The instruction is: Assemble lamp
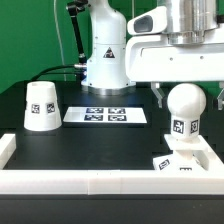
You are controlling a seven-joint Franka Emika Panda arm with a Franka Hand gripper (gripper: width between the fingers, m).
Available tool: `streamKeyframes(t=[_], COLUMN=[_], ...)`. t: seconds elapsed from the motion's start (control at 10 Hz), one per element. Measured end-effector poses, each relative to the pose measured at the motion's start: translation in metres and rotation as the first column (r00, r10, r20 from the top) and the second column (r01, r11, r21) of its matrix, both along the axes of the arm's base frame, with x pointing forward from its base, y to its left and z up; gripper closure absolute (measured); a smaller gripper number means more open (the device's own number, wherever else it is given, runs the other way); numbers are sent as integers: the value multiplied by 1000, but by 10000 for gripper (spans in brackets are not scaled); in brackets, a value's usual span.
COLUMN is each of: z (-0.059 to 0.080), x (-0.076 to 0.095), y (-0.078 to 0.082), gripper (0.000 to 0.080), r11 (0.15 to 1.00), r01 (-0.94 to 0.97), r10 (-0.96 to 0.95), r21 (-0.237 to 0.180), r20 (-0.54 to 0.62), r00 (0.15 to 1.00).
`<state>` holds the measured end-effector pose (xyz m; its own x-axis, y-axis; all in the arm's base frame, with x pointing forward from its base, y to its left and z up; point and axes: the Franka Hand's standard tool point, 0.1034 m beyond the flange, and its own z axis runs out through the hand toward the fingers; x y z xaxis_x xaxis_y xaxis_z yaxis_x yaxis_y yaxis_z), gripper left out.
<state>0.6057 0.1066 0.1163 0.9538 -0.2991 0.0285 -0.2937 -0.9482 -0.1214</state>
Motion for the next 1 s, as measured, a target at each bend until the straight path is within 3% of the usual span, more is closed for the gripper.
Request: streamKeyframes(t=[0.3, 0.6, 1.0], z=[0, 0, 0], x=[0, 0, 3], y=[-1, -2, -7], gripper=[101, 101, 101], r11=[983, 913, 672], r01=[-181, -407, -730], r10=[181, 409, 738], r21=[-13, -36, -121], r20=[19, 39, 35], r00=[983, 912, 674])
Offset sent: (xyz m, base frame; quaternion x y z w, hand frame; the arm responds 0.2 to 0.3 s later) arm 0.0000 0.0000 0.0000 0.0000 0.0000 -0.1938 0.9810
